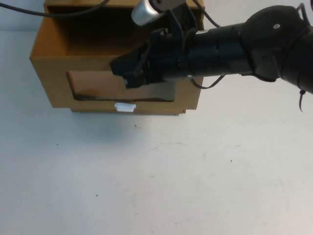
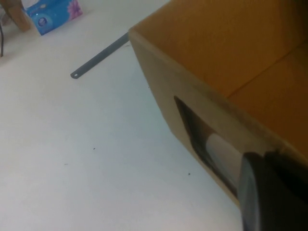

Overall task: Close the shoe box
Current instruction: Close the shoe box with your right arm

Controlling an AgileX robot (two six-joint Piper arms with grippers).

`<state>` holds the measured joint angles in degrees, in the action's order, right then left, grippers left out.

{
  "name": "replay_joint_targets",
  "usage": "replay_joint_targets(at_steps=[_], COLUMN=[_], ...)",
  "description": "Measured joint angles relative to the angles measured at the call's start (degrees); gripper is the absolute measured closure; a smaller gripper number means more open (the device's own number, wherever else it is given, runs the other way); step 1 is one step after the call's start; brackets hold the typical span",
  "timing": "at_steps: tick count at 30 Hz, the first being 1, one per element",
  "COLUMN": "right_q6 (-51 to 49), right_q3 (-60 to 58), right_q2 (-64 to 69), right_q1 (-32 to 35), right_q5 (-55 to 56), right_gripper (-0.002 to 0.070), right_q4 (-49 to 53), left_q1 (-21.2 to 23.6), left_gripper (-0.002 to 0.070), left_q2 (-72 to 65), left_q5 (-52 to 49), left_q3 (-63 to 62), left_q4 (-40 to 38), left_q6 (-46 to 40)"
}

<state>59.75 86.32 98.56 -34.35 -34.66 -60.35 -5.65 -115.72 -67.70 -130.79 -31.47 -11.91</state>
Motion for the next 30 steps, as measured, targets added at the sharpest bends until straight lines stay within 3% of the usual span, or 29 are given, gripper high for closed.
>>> replay_joint_targets(at_steps=[15,30], right_q6=[0.0,0.28], right_q3=[7.1,15.24], right_q2=[6.2,12.09], right_q1=[0.26,4.78], right_q5=[7.08,7.48], right_gripper=[0.0689,0.0689], right_q4=[5.0,4.83], left_q1=[0.0,0.0], left_gripper=[0.0678,0.0677], left_q2=[0.0,0.0], left_q5=[0.0,0.0], left_q3=[-0.12,-0.12], left_q4=[0.34,0.34], left_q6=[0.0,0.0])
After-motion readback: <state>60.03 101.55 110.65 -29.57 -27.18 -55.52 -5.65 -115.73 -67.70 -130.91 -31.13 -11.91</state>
